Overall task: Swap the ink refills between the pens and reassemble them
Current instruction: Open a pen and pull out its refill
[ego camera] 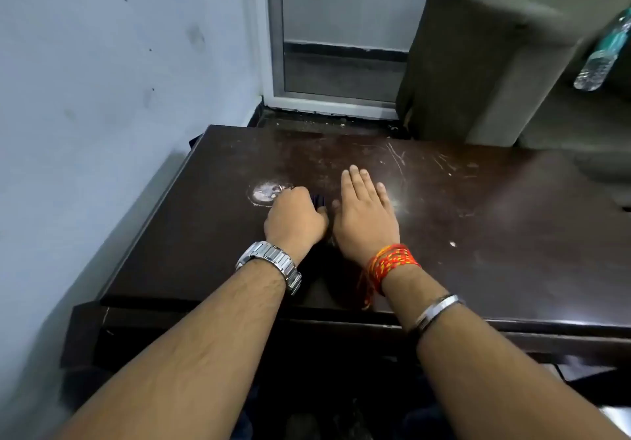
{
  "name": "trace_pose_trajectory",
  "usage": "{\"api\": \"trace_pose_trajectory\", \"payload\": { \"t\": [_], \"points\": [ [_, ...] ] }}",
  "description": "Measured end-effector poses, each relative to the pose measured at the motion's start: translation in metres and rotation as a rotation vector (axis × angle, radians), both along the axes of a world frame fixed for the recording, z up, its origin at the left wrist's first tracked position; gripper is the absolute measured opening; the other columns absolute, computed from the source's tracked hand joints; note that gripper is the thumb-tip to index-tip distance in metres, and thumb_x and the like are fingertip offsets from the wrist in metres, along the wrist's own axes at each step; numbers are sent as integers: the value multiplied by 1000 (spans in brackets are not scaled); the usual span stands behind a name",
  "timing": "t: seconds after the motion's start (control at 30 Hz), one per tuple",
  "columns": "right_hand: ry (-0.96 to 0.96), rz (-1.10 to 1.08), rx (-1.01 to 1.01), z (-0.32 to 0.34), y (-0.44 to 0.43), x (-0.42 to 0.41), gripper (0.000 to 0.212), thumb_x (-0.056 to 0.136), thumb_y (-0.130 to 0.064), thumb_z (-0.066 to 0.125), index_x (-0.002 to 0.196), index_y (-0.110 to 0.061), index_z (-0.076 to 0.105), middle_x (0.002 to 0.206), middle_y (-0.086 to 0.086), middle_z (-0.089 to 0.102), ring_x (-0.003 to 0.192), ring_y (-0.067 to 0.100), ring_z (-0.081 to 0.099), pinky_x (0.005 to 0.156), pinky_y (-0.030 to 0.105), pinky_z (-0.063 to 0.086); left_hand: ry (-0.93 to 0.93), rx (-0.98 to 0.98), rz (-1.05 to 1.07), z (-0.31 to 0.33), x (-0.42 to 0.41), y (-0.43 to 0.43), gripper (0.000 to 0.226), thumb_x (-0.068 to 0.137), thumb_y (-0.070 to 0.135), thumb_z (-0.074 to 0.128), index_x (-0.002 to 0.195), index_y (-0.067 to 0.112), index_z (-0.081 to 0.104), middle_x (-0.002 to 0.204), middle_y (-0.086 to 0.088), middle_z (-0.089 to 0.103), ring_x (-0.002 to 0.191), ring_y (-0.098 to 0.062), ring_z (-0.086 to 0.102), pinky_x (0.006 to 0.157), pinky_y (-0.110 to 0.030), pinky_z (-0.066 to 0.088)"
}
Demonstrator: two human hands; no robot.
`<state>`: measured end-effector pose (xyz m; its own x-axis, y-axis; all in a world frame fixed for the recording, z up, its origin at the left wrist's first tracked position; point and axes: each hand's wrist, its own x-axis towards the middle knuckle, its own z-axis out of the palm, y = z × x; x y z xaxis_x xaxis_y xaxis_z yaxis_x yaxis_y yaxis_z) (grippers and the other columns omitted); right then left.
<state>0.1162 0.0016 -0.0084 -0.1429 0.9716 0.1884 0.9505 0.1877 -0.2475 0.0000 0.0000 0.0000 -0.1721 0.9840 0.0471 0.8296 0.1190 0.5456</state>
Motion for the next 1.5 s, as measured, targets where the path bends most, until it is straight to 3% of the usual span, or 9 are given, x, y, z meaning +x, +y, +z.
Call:
{"api": "trace_pose_trajectory", "payload": {
  "t": [0.23, 0.37, 0.53, 0.7, 0.8, 0.97, 1.17, 1.33, 1.5],
  "points": [
    [39, -8, -52, -2, 9, 0, 56, 103, -21, 34, 155, -9, 18, 165, 6, 15, 153, 18, 7, 123, 37, 4, -75, -168, 53, -8, -15, 8, 27, 95, 29, 65, 94, 2, 68, 104, -17, 70, 96, -38, 68, 80, -41, 56],
    [55, 5, -36, 2, 9, 0, 55, 103, -22, 34, 154, -8, 21, 164, 7, 19, 152, 19, 10, 123, 36, 7, -52, -133, 43, -7, -14, 6, 32, 93, 20, 60, 66, 13, 43, 86, -11, 57, 77, -34, 58, 66, -35, 46],
    [143, 50, 32, 8, 8, -10, 49, 100, -19, 44, 147, -5, 38, 157, 11, 36, 148, 24, 26, 120, 36, 17, -141, -65, 46, 2, -19, 5, 23, 90, 19, 57, 74, 4, 53, 89, -19, 66, 83, -38, 63, 65, -33, 43],
    [484, -12, 22, 13, 6, -20, 30, 98, -20, 51, 123, -9, 64, 125, 15, 67, 117, 33, 59, 95, 35, 44, -255, 10, 24, 14, -22, 9, 42, 87, 27, 63, 50, 13, 50, 48, 4, 52, 52, -16, 53, 45, -25, 34],
    [625, -50, -3, 14, 8, -20, 25, 98, -21, 52, 112, -14, 71, 107, 12, 73, 101, 30, 64, 77, 22, 40, -283, 70, 13, 17, -22, 6, 57, 86, 26, 66, 37, 14, 41, 31, 8, 37, 36, -9, 44, 38, -16, 32],
    [733, -36, -8, 16, 10, -20, 23, 97, -20, 56, 113, -13, 72, 102, 6, 74, 87, 11, 56, 71, 5, 31, -316, 127, 14, 17, -22, 2, 40, 86, 30, 68, 61, -1, 69, 63, -17, 69, 57, -20, 61, 54, -32, 49],
    [957, -78, -33, 11, 17, -18, 24, 94, -20, 64, 116, -13, 69, 92, -6, 70, 83, -1, 64, 77, 14, 51, -387, 162, 53, 12, -21, 8, 29, 83, 33, 72, 67, 9, 73, 63, -3, 71, 58, -12, 61, 55, -26, 46],
    [1117, -82, -153, 3, 24, -12, 31, 91, -22, 69, 118, -6, 66, 89, 2, 74, 63, 0, 67, 62, 16, 54, -481, 139, 1, 7, -19, 10, 16, 86, 29, 74, 92, 15, 67, 71, 3, 67, 66, -12, 63, 63, -29, 52],
    [1200, -82, -249, -4, 26, -18, 12, 89, -24, 72, 97, -15, 74, 86, 5, 76, 78, 15, 71, 74, 31, 60, -525, 60, -40, 0, -21, 9, 14, 96, 29, 63, 102, 17, 61, 79, 2, 66, 70, -15, 65, 61, -30, 55]
  ]
}}
